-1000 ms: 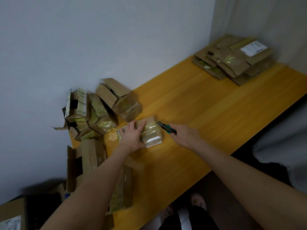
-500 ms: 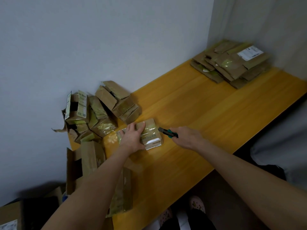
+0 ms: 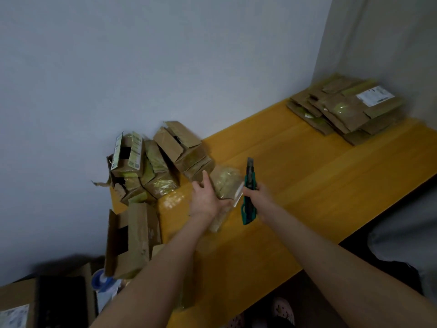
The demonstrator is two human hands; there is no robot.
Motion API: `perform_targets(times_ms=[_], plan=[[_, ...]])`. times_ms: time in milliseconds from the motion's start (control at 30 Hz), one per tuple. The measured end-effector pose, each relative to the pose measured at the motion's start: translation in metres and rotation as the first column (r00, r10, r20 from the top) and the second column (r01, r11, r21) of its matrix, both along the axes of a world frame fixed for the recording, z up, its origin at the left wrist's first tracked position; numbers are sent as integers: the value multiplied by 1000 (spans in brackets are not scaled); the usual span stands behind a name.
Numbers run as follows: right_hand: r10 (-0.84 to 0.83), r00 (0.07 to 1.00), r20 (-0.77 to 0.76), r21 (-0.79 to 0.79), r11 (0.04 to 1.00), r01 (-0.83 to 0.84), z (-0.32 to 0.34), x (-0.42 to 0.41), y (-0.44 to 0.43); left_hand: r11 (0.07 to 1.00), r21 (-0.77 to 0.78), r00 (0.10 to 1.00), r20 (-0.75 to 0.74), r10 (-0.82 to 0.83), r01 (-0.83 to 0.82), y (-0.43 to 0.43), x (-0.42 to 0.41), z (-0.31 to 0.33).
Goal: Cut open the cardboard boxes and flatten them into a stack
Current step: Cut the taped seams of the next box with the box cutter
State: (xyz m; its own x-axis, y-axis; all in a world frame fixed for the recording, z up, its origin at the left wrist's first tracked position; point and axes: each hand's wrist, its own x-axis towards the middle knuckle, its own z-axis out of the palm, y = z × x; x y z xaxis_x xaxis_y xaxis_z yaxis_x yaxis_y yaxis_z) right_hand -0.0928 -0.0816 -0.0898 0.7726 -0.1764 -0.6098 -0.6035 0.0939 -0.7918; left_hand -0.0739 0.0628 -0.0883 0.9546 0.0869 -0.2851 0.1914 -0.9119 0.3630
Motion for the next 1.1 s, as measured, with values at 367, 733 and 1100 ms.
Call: perform_targets(times_ms=[367, 733, 1100], plan=[[222, 955, 197, -256, 952, -168, 6, 24, 20, 993, -54, 986, 126, 107, -101, 27, 7, 15], [225, 950, 215, -276, 947, -162, 3, 25, 13, 996, -86, 977, 212, -20, 39, 23, 10, 22], [180, 952, 246, -403, 912, -68, 1, 1, -6, 971, 134, 955, 196, -221, 197, 16, 11, 29]])
